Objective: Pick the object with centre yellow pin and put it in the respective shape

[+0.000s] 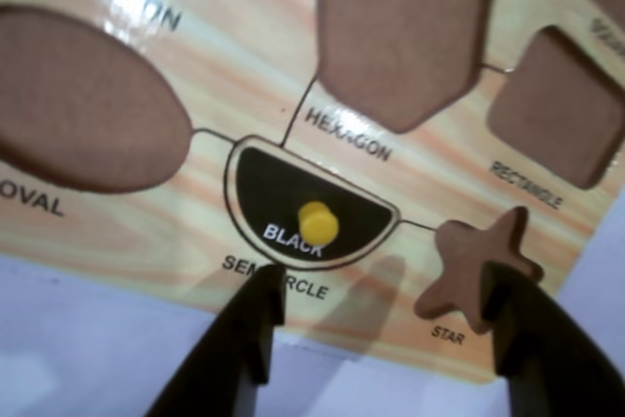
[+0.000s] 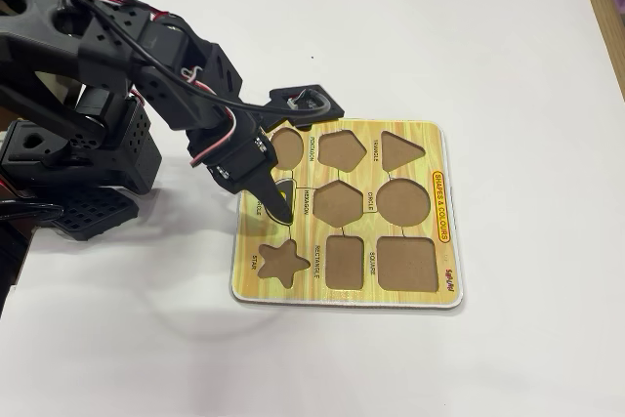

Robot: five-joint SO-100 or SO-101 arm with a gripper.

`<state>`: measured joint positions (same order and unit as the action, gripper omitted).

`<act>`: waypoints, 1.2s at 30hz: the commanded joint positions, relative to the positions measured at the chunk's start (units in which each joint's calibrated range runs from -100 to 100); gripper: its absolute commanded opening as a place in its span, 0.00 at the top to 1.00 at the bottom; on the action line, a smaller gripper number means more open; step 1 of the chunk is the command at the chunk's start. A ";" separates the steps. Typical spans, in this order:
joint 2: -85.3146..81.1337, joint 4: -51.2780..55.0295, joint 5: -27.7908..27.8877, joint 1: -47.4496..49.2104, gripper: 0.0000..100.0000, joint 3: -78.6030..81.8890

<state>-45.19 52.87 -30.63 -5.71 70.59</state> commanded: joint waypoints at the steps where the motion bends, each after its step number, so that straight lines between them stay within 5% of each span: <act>1: -3.60 -0.06 -2.48 0.53 0.77 -0.45; 36: -41.25 -0.84 -28.47 0.63 0.77 26.44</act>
<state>-83.25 52.87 -57.51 -5.71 95.86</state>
